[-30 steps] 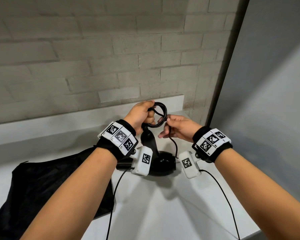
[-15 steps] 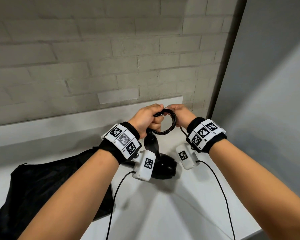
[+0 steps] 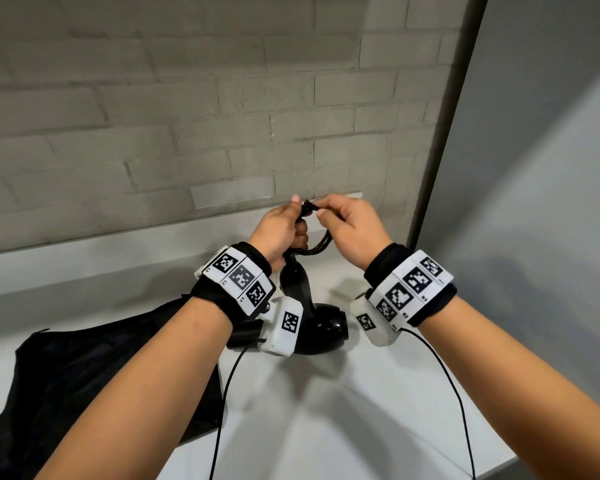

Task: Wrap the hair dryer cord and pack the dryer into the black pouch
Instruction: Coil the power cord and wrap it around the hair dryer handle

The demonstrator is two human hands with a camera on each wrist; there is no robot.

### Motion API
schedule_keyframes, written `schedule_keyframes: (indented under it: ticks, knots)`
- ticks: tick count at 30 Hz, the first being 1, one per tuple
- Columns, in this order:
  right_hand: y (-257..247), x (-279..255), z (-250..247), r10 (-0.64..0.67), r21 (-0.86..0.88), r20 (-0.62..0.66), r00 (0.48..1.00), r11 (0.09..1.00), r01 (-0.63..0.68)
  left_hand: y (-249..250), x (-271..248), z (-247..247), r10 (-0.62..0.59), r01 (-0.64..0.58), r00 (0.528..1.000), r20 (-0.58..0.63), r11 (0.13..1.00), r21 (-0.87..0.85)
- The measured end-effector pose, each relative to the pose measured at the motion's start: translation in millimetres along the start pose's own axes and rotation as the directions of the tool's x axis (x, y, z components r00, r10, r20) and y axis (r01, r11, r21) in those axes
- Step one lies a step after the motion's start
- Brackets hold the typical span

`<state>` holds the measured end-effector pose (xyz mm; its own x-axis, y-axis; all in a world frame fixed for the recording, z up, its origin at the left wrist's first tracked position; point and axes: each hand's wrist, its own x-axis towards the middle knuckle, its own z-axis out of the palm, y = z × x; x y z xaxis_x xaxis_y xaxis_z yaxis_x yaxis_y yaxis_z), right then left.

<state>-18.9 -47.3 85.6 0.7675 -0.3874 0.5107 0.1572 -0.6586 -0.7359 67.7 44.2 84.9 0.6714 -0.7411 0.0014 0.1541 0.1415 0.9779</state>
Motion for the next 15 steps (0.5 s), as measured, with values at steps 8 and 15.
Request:
schedule_keyframes:
  ticks: [8,15]
  knots:
    - [8,-15,11,-0.041,-0.235,0.105,0.994,0.97,0.065,1,-1,-2,-0.039,0.039,0.998,-0.049,0.999,-0.004]
    - [22,-16,11,-0.054,-0.237,0.073,0.996,0.969,0.07,5,-4,-1,-0.052,0.057,0.996,-0.078,0.997,0.056]
